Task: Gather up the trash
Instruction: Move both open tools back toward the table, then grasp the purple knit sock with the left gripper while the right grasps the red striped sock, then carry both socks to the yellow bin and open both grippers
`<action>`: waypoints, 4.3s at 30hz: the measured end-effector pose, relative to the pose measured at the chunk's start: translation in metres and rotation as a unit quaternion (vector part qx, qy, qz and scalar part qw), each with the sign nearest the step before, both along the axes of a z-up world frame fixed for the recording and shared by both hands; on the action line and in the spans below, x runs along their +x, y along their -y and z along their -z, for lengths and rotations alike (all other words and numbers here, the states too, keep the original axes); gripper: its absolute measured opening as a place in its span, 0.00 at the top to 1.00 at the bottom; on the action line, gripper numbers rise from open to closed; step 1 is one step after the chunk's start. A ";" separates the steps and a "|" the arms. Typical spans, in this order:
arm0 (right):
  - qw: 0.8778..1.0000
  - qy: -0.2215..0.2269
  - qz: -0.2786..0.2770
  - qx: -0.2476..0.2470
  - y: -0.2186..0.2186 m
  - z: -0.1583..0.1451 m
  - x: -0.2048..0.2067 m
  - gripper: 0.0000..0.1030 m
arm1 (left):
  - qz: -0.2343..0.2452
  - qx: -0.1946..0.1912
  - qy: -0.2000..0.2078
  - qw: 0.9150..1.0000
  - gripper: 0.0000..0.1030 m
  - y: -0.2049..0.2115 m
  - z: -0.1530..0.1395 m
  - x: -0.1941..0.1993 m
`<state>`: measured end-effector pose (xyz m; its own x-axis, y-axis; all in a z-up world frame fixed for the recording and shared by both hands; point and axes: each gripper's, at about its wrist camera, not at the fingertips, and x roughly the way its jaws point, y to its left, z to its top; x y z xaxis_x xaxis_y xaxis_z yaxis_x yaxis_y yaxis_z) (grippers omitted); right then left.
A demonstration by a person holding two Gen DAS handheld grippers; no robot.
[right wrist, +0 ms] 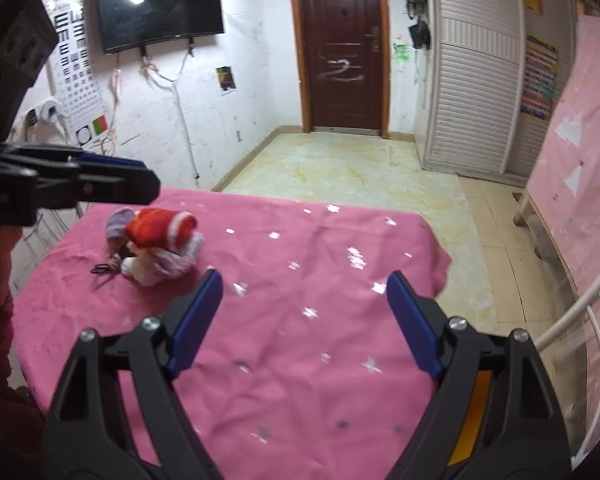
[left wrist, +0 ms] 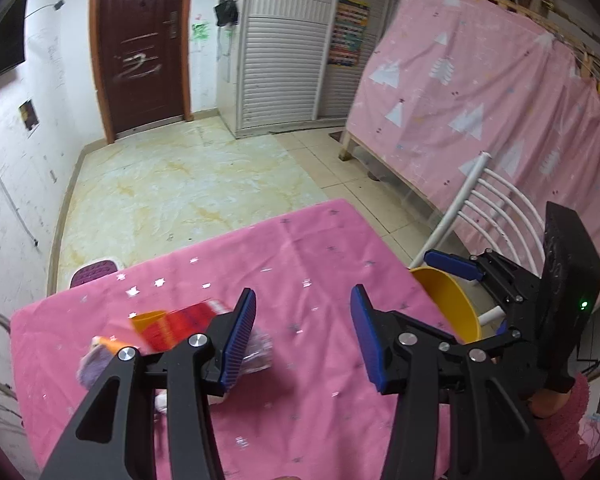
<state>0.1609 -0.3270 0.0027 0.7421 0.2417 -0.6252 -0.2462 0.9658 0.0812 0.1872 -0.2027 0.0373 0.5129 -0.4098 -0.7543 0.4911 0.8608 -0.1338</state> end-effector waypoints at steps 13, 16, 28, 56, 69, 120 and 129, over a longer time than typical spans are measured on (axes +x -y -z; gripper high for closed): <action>0.998 -0.010 -0.067 -0.011 -0.075 -0.002 0.028 0.19 | -0.087 -0.010 -0.015 0.996 0.60 -0.100 0.020 0.023; 0.996 -0.013 -0.084 -0.013 -0.095 -0.001 0.034 0.19 | -0.110 -0.009 -0.023 0.994 0.60 -0.124 0.028 0.027; 0.991 -0.026 -0.129 -0.039 -0.147 0.006 0.050 0.18 | -0.153 0.017 -0.055 0.987 0.47 -0.163 0.069 0.044; 0.987 -0.013 -0.125 -0.102 -0.170 0.019 0.063 0.88 | -0.158 0.081 -0.042 0.983 0.77 -0.156 0.108 0.058; 0.992 0.023 -0.105 -0.068 -0.143 -0.009 0.050 0.88 | -0.171 0.059 -0.017 0.983 0.77 -0.167 0.073 0.048; 0.989 0.042 0.133 0.043 0.152 0.018 -0.067 0.88 | 0.054 0.126 0.044 0.990 0.77 0.161 0.022 -0.034; 0.984 0.011 0.164 0.072 0.191 0.054 -0.068 0.40 | 0.089 0.136 0.032 0.986 0.77 0.212 0.032 -0.042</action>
<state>0.0924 -0.5178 -0.0512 0.8081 0.0719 -0.5846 0.0731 0.9726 0.2207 0.1449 -0.4145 0.0054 0.5013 -0.2849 -0.8170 0.6373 0.7602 0.1259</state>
